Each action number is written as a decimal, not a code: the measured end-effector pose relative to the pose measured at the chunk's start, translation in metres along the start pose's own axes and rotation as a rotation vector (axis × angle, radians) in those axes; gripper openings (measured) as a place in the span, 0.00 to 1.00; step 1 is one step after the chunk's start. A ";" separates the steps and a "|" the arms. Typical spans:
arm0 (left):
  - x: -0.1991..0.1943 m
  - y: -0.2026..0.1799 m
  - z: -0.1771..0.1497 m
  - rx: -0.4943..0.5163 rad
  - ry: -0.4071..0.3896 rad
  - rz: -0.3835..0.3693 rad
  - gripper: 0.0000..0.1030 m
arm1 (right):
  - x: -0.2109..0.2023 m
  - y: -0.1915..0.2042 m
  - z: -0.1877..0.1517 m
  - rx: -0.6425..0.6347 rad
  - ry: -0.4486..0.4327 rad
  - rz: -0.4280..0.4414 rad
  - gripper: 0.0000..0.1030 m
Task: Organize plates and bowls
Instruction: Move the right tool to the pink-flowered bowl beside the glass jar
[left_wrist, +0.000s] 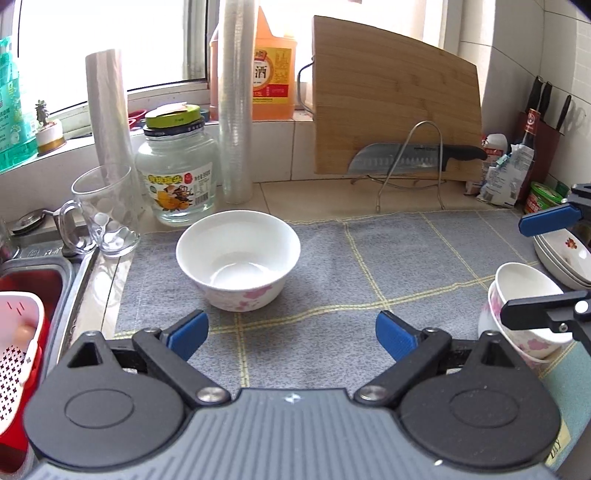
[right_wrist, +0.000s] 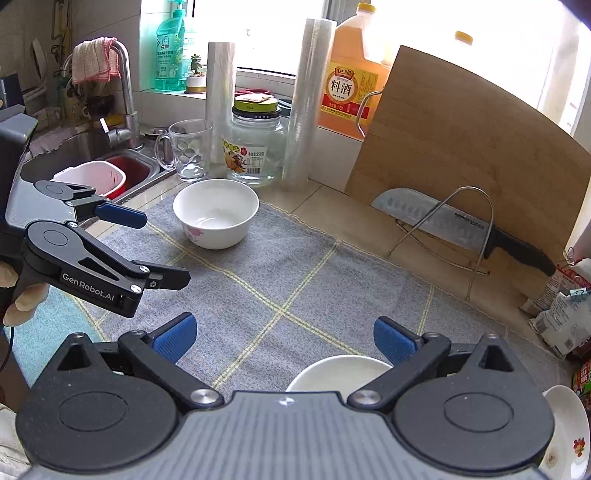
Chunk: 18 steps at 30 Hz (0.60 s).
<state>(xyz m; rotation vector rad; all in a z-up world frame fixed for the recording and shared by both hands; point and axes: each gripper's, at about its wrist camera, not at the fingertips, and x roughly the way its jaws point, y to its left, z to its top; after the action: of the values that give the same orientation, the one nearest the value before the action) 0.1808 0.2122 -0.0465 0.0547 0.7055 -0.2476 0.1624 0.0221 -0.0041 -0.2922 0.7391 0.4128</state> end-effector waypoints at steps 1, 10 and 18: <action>0.000 0.004 -0.001 -0.008 -0.003 0.015 0.94 | 0.003 0.001 0.005 -0.002 0.001 0.014 1.00; 0.017 0.025 -0.004 -0.003 -0.043 0.101 0.94 | 0.034 0.012 0.045 -0.019 0.018 0.099 1.00; 0.045 0.024 0.003 0.056 -0.052 0.111 0.94 | 0.070 0.019 0.082 -0.051 0.038 0.140 1.00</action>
<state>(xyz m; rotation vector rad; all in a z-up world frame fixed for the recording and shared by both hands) 0.2211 0.2255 -0.0741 0.1397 0.6412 -0.1621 0.2486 0.0894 0.0020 -0.2975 0.7894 0.5610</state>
